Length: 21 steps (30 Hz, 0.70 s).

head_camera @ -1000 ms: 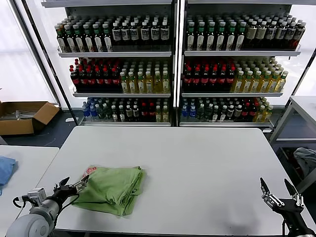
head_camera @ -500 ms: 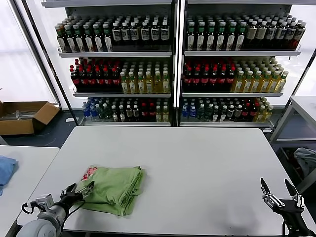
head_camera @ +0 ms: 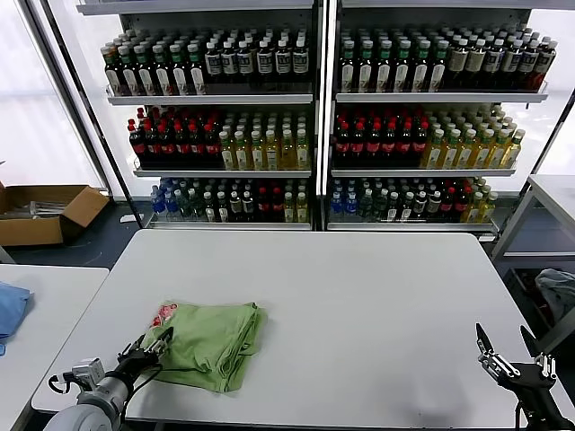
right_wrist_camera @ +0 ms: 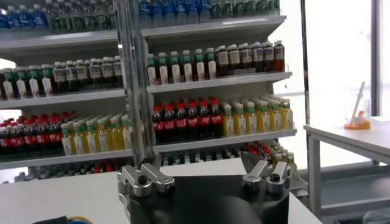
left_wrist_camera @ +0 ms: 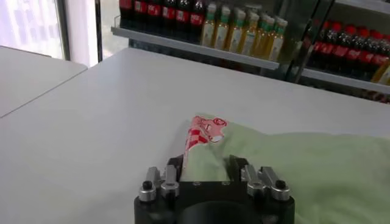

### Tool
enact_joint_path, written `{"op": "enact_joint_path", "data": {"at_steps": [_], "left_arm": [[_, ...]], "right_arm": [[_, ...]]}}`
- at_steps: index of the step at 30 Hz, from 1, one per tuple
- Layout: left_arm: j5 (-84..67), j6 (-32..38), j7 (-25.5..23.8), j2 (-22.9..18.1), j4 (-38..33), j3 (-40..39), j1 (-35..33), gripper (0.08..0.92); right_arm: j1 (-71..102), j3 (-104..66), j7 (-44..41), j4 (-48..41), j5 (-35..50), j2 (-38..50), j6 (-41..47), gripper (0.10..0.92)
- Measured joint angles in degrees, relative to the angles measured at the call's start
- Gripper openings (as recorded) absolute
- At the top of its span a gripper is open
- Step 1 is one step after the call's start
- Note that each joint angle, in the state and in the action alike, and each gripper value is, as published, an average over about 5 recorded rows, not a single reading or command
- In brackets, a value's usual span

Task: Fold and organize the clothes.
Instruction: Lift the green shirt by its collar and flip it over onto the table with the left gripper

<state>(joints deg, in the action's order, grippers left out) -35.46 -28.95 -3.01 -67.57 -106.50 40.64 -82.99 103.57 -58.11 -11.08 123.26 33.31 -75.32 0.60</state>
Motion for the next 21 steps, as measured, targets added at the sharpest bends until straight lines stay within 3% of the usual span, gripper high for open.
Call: {"op": "enact_joint_path", "data": {"at_steps": [11,21], "left_arm": [[-1.9,0.8,0.8,-1.2,-0.9,0.9,-0.3,0.139],[-5.9,0.2,2.9,1.2,-2.0,11.0,-0.9,0.115]], "right_arm": [[-0.6,-0.1,0.3,-0.4,0.1,0.3,0.1,0.823],[-1.6,-0.6,0.4,-0.9,0.8,1.0,0.1,0.823]]}}
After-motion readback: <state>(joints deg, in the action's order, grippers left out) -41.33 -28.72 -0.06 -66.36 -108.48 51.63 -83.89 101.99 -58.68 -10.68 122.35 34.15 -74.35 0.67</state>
